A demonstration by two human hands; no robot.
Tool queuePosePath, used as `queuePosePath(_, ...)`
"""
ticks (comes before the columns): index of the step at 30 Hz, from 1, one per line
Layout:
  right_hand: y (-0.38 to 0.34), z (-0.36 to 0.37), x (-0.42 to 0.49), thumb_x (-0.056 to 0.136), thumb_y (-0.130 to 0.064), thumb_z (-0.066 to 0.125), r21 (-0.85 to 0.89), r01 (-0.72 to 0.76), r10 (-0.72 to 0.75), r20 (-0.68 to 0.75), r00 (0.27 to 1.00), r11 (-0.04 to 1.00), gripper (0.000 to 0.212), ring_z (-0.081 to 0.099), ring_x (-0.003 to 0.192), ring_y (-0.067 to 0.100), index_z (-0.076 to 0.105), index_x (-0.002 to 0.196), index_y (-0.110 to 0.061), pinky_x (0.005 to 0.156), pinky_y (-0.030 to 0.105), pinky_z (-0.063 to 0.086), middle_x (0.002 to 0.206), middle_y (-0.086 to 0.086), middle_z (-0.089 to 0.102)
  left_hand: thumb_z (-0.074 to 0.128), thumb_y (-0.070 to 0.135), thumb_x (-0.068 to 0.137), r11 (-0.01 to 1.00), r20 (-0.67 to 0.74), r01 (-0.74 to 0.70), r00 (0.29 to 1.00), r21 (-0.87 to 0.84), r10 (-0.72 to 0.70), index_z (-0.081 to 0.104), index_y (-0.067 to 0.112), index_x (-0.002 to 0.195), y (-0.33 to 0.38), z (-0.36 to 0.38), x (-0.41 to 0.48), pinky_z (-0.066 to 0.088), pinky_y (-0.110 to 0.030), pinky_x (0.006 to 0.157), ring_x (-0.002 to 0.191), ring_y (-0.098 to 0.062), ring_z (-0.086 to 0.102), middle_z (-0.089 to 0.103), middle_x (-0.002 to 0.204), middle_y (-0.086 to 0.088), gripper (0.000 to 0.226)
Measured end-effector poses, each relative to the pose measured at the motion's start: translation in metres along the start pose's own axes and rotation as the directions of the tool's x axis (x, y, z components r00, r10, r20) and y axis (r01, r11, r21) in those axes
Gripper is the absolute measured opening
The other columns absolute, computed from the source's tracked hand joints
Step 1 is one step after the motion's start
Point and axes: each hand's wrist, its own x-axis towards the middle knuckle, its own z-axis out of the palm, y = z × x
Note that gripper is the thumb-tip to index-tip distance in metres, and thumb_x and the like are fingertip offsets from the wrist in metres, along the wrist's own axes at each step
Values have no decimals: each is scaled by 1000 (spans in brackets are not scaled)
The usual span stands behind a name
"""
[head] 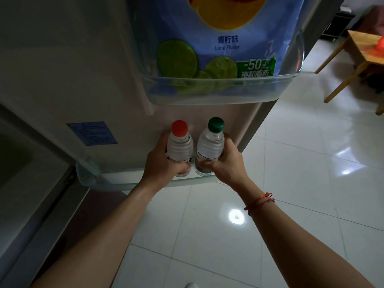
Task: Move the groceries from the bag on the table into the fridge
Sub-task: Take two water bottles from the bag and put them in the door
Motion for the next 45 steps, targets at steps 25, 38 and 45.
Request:
queuePosePath(25,-14,-2,-12,71,-17,90,-34,-47,48,13,999,998,81,59,102,19,41,136,-18,85,28,52,115,-3,58,90,19,63,998,76,-4,997,62,-1,45,35,128,6,-8,-10,45,-9,74,98,1,61,64,108,17,80)
queuePosePath(38,-50,-25,-66,85,-53,73,-307,57,-72,-39,997,950,93,47,130,28,19,156,-28,105,43,44,148,9,43,77,47,80,906,10,-176,982,386,186,35,28,143,47,-50,-62,38,-26,96,127,-17,45,43,143,1,78)
queuePosePath(45,-83,-46,-108,89,-63,60,-531,126,-179,-50,983,838,83,42,131,30,22,155,-31,103,48,49,150,13,38,65,56,84,727,-78,-238,925,645,373,43,24,140,74,-81,-98,49,-40,92,129,-29,44,41,145,-8,69)
